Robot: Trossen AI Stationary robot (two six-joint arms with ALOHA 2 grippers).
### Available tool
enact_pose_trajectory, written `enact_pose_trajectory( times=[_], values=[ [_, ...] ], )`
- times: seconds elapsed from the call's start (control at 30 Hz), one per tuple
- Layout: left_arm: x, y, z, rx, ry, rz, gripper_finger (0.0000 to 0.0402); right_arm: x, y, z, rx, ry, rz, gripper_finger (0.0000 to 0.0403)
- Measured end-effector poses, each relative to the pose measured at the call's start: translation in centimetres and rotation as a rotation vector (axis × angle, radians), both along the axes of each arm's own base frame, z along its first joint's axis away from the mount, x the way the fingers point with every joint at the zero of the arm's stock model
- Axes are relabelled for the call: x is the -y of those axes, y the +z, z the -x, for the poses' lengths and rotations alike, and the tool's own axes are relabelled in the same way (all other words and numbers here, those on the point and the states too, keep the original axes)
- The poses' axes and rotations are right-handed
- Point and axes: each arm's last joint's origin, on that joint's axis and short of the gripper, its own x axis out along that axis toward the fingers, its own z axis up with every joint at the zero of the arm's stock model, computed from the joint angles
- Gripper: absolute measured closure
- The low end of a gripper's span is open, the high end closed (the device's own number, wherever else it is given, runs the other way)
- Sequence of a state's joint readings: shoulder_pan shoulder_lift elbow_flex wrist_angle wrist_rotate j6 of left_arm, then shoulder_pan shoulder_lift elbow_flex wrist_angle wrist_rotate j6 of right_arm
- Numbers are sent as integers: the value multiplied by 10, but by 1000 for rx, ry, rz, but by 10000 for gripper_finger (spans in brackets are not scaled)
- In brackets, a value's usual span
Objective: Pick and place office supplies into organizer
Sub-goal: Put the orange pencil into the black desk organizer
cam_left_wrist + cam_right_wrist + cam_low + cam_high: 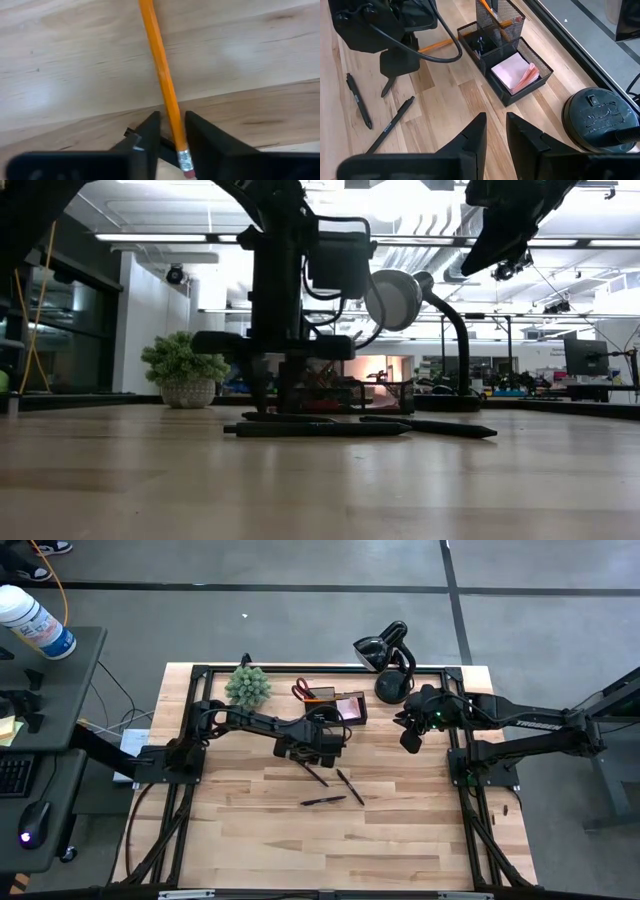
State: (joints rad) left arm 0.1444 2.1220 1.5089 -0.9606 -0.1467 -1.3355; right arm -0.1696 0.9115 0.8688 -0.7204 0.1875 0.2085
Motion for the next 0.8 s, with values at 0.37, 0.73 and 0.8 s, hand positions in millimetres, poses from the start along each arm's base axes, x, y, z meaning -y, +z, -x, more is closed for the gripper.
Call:
enact_pose_trajectory(
  times=[0.37,0.73,0.8],
  values=[
    [4,0,0,-23,-107,1,380,0,0,0,0,0,0,336],
    [28,21,-4,-101,-227,-27,397,0,0,0,-1,-9,8,336],
    [33,27,-2,-137,-238,-25,395,0,0,0,-1,-9,8,336]
  ],
)
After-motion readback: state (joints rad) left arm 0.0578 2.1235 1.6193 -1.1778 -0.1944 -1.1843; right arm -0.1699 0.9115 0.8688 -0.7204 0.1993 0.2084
